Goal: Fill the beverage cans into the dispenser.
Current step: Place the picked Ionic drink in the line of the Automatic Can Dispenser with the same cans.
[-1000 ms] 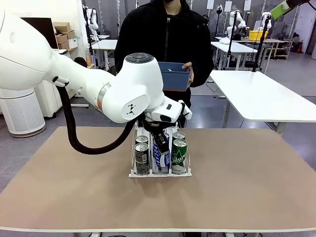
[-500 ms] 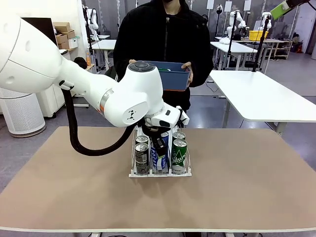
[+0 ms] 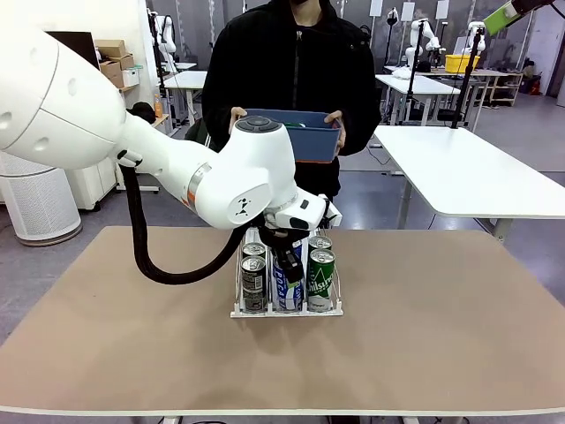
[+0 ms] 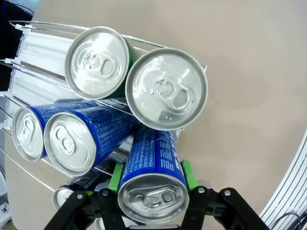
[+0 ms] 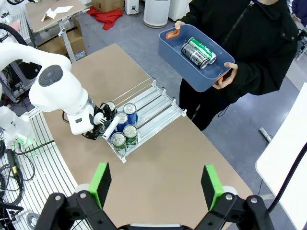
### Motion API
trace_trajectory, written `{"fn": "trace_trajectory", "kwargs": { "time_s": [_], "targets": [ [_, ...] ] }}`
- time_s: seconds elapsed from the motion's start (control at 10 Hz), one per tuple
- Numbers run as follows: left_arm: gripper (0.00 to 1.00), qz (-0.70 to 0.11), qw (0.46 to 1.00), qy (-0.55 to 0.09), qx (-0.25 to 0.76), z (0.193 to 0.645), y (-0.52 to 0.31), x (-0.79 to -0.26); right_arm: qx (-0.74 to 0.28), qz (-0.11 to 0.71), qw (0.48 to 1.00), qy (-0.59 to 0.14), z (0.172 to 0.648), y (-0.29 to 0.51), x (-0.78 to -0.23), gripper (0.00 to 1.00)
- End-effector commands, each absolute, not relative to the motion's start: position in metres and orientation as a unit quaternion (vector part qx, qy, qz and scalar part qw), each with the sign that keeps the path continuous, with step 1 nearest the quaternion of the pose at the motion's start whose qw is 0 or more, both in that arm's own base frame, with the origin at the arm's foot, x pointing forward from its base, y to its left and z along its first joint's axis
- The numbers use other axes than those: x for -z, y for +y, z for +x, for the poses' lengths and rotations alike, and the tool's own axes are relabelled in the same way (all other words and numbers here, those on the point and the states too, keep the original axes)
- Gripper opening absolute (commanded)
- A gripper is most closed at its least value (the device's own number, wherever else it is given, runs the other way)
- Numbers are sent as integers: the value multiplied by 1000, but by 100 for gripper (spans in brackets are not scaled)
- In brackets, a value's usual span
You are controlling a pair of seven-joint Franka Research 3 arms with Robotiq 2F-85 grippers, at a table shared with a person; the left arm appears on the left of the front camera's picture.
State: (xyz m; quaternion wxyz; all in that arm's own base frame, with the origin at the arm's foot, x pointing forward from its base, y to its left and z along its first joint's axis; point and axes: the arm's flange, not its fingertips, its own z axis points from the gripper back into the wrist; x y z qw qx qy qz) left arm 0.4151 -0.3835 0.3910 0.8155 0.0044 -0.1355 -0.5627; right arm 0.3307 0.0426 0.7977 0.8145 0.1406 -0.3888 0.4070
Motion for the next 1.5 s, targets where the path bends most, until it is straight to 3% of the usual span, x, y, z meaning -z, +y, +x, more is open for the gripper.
{"fn": "trace_trajectory", "kwargs": {
  "time_s": [0.0,0.4,0.5,0.6,0.7,0.9,1.4],
  "targets": [
    [58,-31,807,-121,577,416,-383,-390,-408,141,815,-387,331,43,-797,100],
    [58,-37,810,-106,575,417,-384,-385,-408,141,815,-387,331,43,-797,100],
    [76,-36,808,-91,582,417,-383,-384,-408,141,815,-387,331,43,-797,100],
    [77,-31,807,-89,583,417,-382,-386,-408,141,815,-387,331,43,-797,100],
    [96,-23,809,-91,580,417,-382,-390,-408,141,815,-387,331,43,-797,100],
    [100,-8,812,-104,575,414,-381,-403,-408,141,815,-387,331,43,-797,100],
    [100,-5,827,-138,545,391,-377,-451,-408,141,815,-387,331,43,-797,100]
  ]
}}
